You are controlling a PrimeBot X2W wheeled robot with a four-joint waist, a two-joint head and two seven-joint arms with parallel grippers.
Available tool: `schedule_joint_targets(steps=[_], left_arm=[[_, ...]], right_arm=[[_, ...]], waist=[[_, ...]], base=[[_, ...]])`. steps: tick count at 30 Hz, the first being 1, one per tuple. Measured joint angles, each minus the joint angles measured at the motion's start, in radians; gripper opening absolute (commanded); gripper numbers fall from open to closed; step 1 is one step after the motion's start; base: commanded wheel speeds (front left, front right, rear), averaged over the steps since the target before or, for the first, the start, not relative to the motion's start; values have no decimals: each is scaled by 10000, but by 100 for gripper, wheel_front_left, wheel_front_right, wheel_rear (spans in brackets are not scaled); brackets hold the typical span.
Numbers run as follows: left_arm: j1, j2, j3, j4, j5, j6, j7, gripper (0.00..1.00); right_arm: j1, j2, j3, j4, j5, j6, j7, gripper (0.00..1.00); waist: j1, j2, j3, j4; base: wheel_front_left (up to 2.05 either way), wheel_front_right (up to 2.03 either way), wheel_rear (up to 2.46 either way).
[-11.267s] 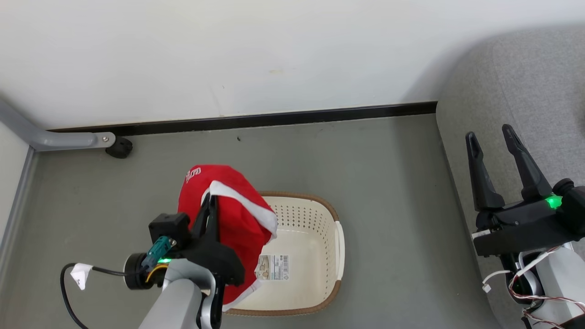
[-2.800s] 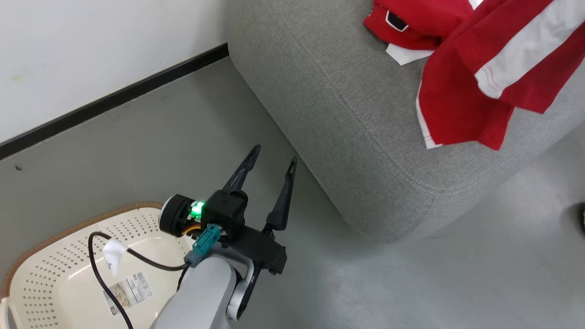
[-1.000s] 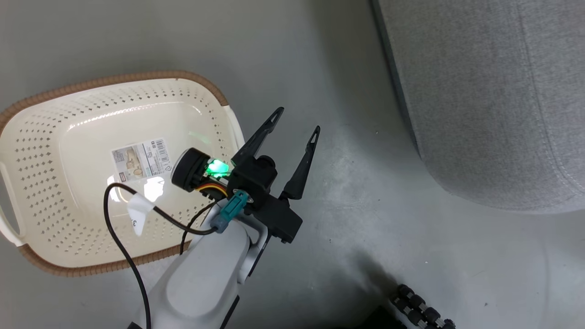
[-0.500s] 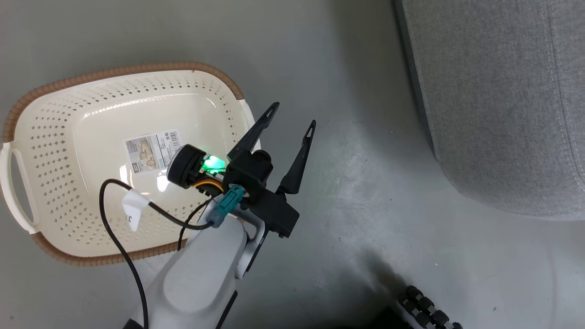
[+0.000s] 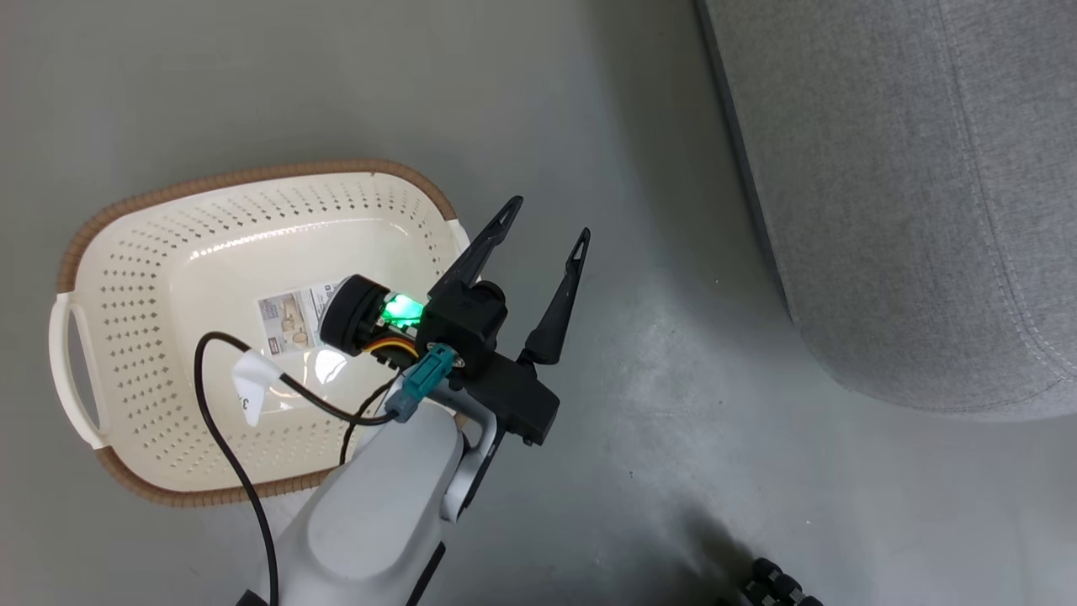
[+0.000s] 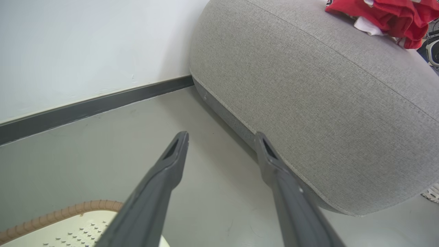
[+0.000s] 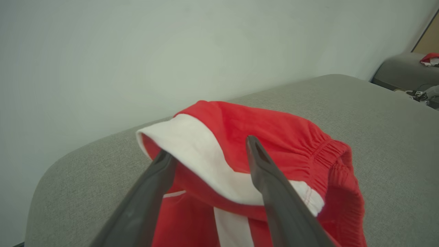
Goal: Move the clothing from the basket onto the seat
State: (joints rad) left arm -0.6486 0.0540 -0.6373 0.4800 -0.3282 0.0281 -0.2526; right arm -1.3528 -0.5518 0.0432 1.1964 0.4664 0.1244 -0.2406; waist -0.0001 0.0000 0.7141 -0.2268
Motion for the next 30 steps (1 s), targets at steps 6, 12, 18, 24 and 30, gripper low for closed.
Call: schedule_joint_targets(steps=[6,12,18,24,30], left_arm=[[17,-2,-224,-4,-483,77,0,100],[105,-8,-228,29,-815,161,0,100],[333,-17,50,247,-1045,267,0,100],[596,-59,451,385,-1208,435,0,100],[1222,-98,1127,640,-1476,600,0,100]], right_arm=[[623,36,765,-424,-203,2,-77,100],[1271,163,1363,-809,-228,2,-86,100],[1813,437,1756,-1198,-102,4,-86,100],[2679,606,2023,-1726,299,4,-88,100],[3926,905,2010,-2282,1066,4,-88,100]], waist=[[0,0,-622,59],[0,0,-1238,166],[0,0,-1912,326],[-1,-1,-2620,564],[-1,-1,-3456,978]], base=[[0,0,0],[0,0,0],[0,0,0],[0,0,0],[0,0,0]])
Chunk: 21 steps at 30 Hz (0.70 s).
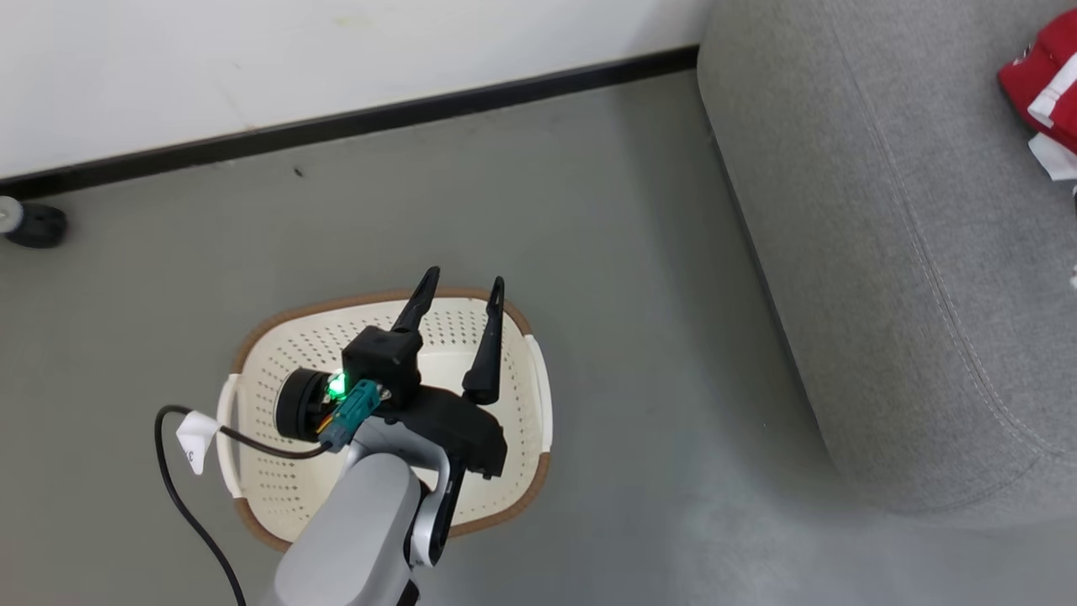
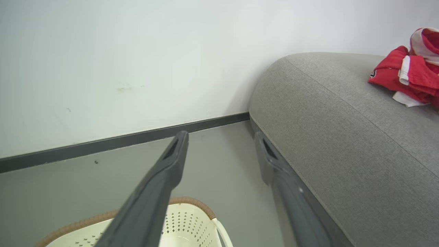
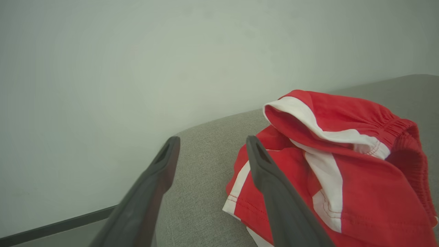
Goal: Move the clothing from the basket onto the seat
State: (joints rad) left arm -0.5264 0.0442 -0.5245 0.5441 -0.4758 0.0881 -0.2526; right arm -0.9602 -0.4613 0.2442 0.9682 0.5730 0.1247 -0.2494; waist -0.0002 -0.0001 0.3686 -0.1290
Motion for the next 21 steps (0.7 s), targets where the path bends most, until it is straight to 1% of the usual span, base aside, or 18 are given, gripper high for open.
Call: schedule_joint_targets(steps=[7,14,21], left_arm=[[476,-27,464,138,0,12,0,100],[935,-19,894,215,6,90,0,100],[1212,-4,1312,232,88,146,0,100]], right_arm=[[1185,226,33,-474,337,-2,2,100],[1950,587,245,-1083,546,-2,2,100],[2841,690,401,-1776,614,-2,0,100]], waist=[[0,0,-780,531],[0,0,-1510,1034],[1,-1,-2081,1511]], base=[[0,0,0],[0,0,0],[0,0,0]])
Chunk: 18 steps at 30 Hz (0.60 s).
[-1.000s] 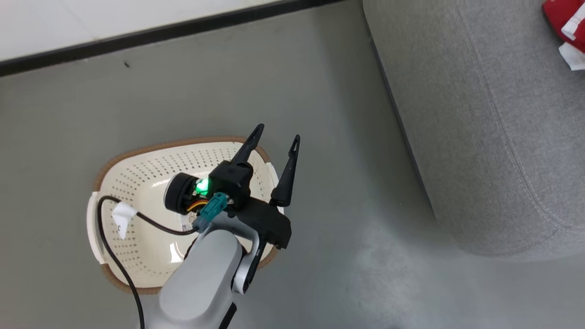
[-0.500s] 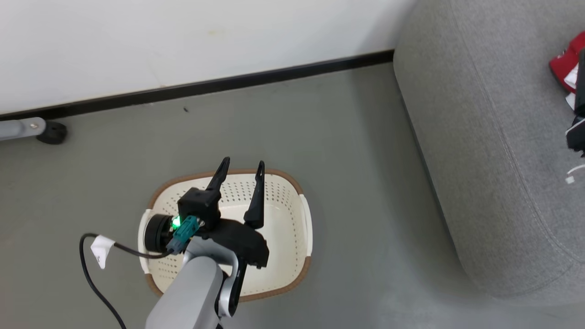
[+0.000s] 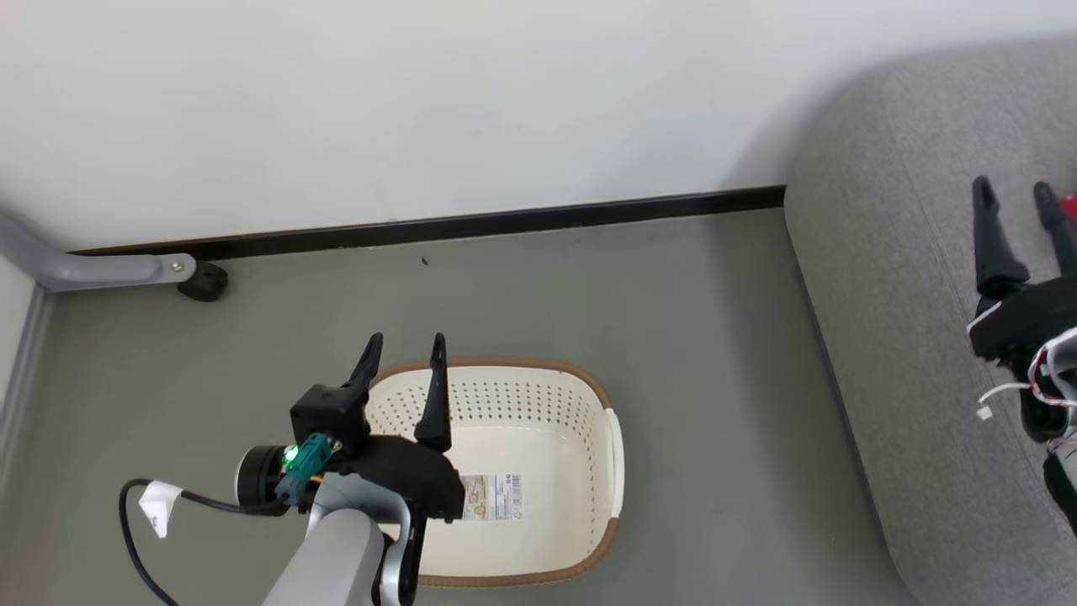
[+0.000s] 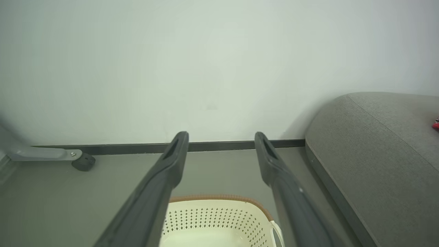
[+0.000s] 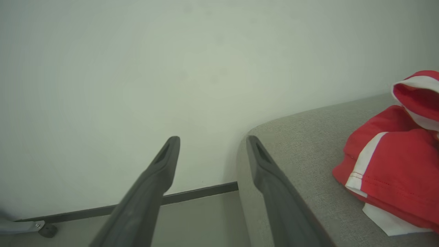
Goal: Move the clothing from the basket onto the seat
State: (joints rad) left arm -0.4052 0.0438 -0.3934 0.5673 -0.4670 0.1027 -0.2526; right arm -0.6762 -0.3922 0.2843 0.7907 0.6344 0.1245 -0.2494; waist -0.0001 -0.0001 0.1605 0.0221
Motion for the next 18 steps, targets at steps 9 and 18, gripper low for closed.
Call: schedule_joint_targets(steps=[9,18], left_arm=[[515,245,756,-36,194,119,0,100],[1144,529,1260,-134,437,119,0,100]], right_arm=[[1099,585,307,-853,-13,0,2,100],[2033,936,295,-1400,-151,0,2,100]], waist=[[0,0,-577,505],[1,0,-1019,801]], base=[[0,0,0],[0,0,0]])
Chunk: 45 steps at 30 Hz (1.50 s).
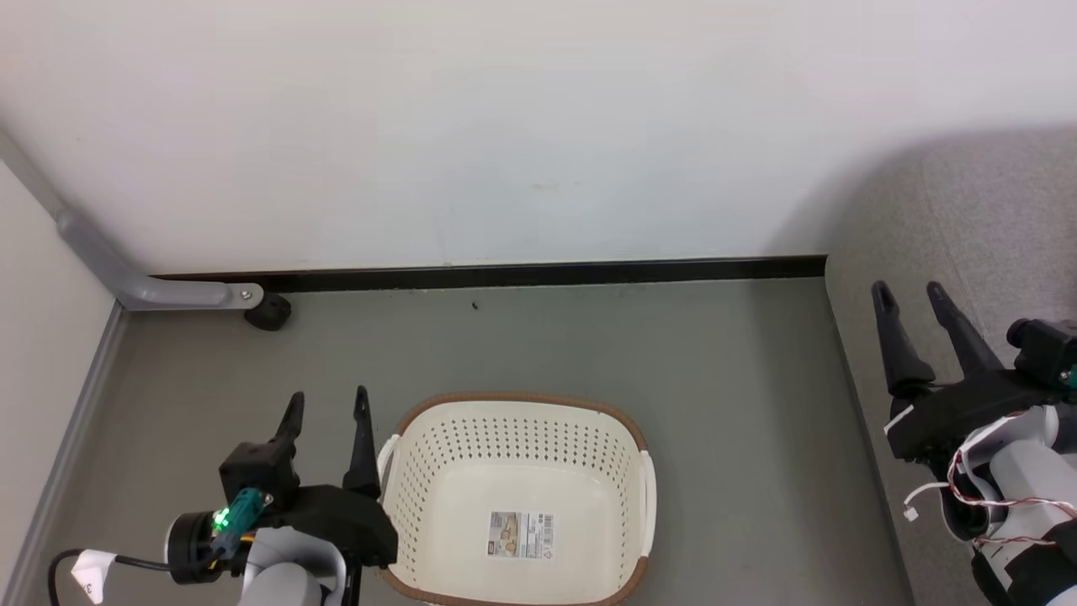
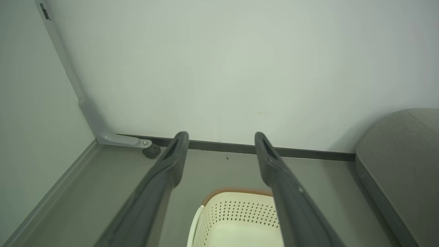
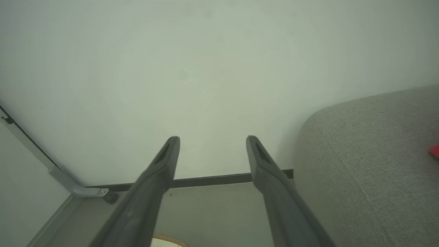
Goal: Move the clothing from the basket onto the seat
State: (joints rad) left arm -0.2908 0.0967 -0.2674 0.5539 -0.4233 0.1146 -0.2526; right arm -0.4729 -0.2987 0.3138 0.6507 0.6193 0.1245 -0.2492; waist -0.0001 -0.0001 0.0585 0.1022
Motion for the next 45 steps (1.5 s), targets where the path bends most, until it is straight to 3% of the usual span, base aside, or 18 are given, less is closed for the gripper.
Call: schedule_joint_targets(steps=[15,19,34,45], left_arm=[[1220,102,625,-366,203,12,0,100],[1450,82,677,-560,336,12,0,100],[1800,-119,999,-888,602,56,0,100],[1880,-207,1058,-1030,823,82,0,100]], right_arm=[[1492,652,228,-1114,-740,-134,0,100],[1993,702,144,-1532,-968,-408,0,100],[2705,727,255,-2186,-1933,-901,0,100],[2820,780,105,-2343,-2205,-1072,0,100]], waist=[[0,1,-544,-64],[0,1,-612,-171],[1,1,-587,-296],[1,1,-593,-328]], base=[[0,0,0],[0,0,0],[0,0,0],[0,0,0]])
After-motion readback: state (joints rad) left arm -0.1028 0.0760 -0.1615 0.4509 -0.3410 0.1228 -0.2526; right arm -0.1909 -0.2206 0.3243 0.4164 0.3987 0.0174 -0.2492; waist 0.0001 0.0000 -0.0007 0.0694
